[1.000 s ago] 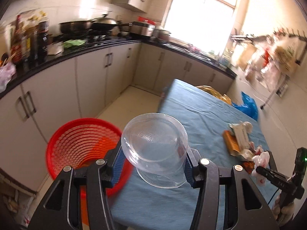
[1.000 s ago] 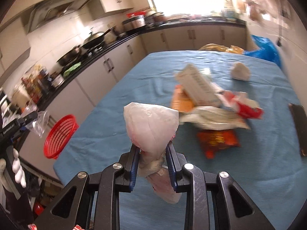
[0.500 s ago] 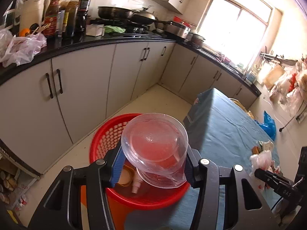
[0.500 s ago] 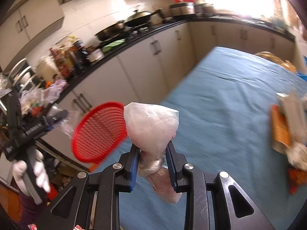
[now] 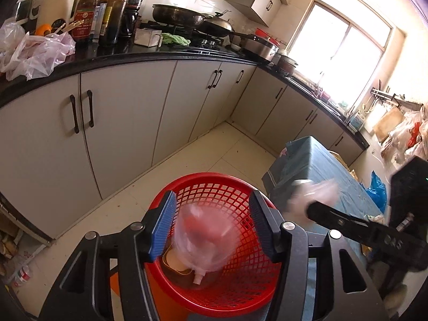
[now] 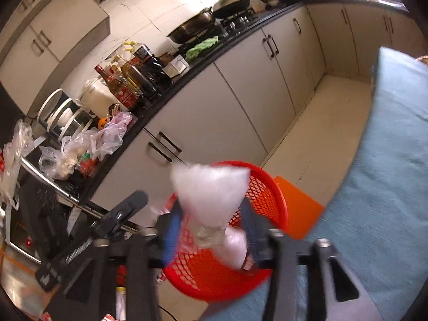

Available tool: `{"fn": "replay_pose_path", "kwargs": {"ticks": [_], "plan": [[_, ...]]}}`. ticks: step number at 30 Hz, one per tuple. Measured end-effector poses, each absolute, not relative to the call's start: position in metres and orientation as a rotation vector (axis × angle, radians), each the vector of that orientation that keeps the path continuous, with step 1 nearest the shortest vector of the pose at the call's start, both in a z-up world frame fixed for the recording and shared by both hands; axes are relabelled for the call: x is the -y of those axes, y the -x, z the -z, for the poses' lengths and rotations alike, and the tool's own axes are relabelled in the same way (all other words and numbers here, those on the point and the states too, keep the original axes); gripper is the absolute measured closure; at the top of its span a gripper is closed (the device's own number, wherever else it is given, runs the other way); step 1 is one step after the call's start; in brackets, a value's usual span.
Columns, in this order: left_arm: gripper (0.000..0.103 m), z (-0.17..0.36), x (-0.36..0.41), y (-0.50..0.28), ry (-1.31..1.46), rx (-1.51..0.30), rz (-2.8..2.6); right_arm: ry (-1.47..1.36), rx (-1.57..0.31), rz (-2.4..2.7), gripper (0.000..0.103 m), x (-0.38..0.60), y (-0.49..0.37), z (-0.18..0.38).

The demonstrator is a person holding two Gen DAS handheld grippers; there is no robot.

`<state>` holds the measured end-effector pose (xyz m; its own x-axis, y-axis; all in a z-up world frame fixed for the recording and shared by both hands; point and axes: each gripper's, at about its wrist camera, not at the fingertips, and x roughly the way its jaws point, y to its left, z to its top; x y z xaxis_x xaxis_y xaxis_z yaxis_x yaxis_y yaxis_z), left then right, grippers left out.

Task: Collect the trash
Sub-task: 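Carry both items over the red basket and open both tools to drop them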

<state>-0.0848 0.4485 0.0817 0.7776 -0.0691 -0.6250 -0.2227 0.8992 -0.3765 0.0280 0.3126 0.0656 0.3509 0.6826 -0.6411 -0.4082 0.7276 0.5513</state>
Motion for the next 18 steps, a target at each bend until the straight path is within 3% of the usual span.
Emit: {"fn": "replay_pose_path", "kwargs": {"ticks": [8, 18], "plan": [[0.036, -0.081, -0.455, 0.102, 0.439, -0.656, -0.129, -0.304, -1.012, -0.661, 0.041, -0.281, -0.022, -0.05], [0.035, -0.079, -0.419, 0.105, 0.364, -0.692, -0.099, -0.278, -1.021, -0.568, 0.039, -0.222, 0.009, -0.04]]}}
